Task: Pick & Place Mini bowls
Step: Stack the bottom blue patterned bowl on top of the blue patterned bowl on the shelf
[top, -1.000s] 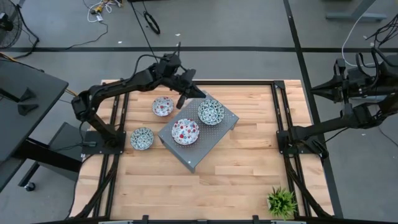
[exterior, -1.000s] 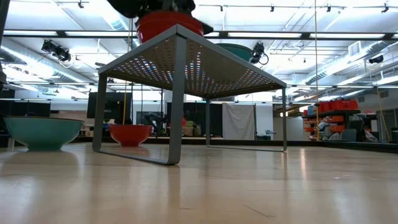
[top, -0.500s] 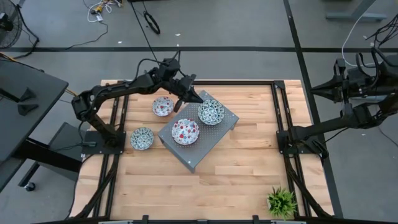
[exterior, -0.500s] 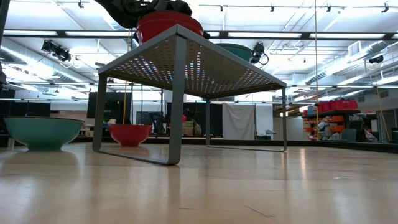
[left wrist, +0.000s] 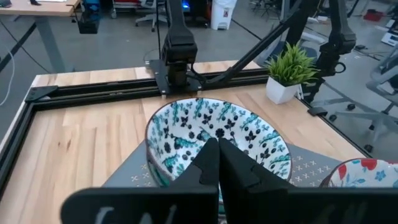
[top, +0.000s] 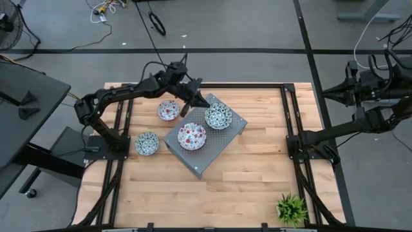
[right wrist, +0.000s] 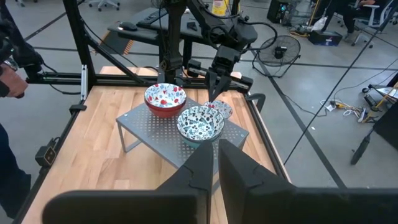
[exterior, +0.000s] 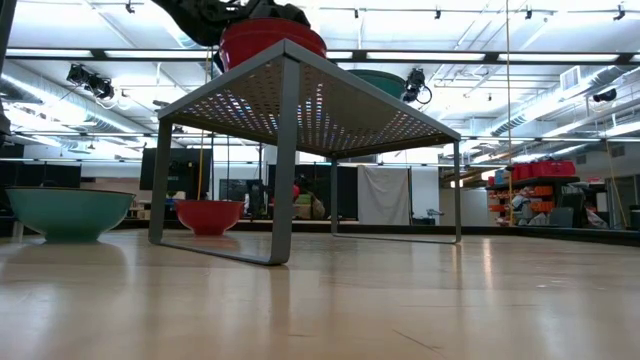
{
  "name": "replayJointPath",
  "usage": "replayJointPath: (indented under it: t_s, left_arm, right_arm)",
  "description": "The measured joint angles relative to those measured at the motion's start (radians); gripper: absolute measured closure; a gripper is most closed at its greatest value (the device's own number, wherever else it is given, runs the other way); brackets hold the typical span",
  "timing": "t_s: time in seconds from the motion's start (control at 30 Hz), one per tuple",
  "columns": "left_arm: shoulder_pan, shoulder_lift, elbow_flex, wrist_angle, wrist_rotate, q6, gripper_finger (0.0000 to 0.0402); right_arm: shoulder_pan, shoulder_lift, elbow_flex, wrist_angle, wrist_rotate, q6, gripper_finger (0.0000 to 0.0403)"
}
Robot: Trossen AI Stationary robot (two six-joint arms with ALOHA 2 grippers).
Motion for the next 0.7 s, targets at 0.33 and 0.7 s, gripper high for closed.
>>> replayJointPath:
  t_s: [0.33, 0.7]
  left_arm:
    - [-0.035, 0.000, 0.000, -0.021, -0.076, 0.000, 0.0401]
    - [-0.034, 0.000, 0.000, -0.087, -0.117, 0.025, 0.0401]
  right_arm:
    - [0.000, 0.000, 0.000, 0.000, 0.000, 0.000, 0.0376]
    - [0.000, 0.000, 0.000, 0.000, 0.000, 0.000, 0.0376]
